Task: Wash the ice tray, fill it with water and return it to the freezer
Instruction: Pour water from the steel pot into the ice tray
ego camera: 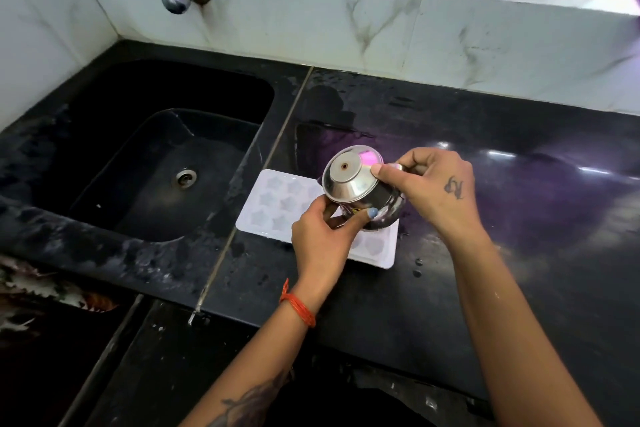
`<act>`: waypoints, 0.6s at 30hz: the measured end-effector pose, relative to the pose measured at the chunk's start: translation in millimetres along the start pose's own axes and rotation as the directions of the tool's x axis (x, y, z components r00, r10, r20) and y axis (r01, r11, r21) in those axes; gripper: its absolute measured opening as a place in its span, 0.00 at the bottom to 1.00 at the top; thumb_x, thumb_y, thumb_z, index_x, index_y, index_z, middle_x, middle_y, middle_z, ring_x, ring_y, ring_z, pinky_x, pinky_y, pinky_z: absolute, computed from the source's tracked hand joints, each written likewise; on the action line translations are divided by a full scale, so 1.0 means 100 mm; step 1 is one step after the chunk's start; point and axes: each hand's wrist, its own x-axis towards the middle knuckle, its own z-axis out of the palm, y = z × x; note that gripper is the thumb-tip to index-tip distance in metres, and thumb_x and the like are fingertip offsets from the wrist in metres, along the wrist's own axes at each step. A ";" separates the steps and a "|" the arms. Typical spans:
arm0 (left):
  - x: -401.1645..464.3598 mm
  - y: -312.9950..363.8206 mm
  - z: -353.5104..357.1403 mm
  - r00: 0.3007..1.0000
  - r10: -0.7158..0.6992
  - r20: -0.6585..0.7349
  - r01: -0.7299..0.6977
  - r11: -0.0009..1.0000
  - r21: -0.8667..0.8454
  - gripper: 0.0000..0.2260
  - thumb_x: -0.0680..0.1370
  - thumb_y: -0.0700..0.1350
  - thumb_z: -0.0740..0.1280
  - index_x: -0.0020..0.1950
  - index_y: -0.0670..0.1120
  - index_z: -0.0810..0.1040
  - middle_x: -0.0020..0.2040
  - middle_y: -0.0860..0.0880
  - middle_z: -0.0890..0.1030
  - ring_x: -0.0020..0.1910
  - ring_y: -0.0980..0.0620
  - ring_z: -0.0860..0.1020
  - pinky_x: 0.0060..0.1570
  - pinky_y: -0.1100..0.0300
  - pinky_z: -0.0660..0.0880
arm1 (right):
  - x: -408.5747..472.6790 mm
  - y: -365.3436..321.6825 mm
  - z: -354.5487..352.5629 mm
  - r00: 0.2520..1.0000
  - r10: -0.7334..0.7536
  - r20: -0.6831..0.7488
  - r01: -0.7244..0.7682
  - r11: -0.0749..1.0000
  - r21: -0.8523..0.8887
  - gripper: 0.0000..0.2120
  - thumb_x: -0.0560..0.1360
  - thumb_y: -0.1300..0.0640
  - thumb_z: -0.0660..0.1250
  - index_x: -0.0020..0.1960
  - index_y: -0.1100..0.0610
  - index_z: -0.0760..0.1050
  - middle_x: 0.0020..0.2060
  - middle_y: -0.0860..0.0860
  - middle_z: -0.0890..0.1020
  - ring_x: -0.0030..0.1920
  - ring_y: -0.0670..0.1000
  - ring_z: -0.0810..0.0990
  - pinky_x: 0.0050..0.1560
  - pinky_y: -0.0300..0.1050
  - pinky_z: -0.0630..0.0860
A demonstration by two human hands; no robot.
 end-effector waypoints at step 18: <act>0.23 -0.24 -0.56 0.983 -0.166 0.082 0.182 0.947 -0.266 0.18 0.66 0.46 0.78 0.53 0.43 0.81 0.48 0.51 0.85 0.46 0.53 0.84 0.56 0.45 0.77 | -0.06 -0.55 0.67 0.992 -0.104 0.068 0.121 0.930 -0.348 0.14 0.68 0.44 0.72 0.32 0.52 0.74 0.30 0.48 0.81 0.37 0.53 0.80 0.41 0.47 0.75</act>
